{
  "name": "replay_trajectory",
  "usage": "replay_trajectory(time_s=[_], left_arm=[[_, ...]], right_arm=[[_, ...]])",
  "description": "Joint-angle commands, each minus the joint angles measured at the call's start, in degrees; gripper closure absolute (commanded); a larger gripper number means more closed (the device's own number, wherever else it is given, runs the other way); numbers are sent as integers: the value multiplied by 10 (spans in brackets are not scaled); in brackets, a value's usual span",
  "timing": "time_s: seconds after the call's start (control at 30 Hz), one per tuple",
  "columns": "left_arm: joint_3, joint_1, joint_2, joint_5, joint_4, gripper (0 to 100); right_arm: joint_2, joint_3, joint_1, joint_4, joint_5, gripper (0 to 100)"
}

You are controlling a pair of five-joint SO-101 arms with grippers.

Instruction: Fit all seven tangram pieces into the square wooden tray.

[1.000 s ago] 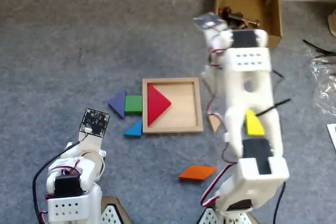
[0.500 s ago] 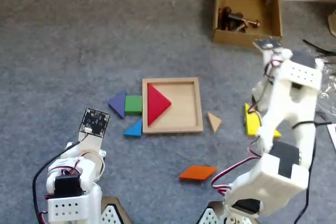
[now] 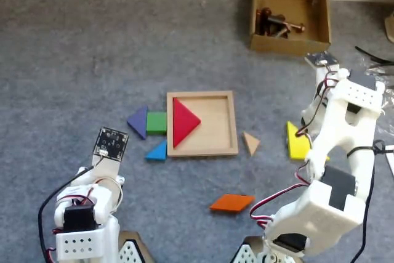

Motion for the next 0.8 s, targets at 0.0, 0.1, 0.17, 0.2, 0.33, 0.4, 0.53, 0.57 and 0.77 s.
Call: replay_trajectory(time_s=[0.0,0.1,0.17,0.2,0.33,0.4,0.53,0.57,0.77], left_arm=[[12,-7,-4,4,4,986],[12,-7,-4,4,4,986],[12,-7,-4,4,4,986],[12,-7,-4,4,4,986],[12,-7,-4,4,4,986],[12,-7,-4,4,4,986],[12,-7,-4,4,4,986],[12,-7,-4,4,4,986],[12,-7,-4,4,4,986]], right_arm=[[-40,-6,-15,-8,8,885],[-40,-6,-13,-41,9,885],[-39,-5,-11,-54,9,884],[-38,-5,-10,-56,12,884],[-41,-4,-14,-44,70,882],[-37,-4,-15,-29,112,882],[-37,0,-5,3,207,882],[-37,0,-1,7,224,882],[-36,0,9,18,302,821]])
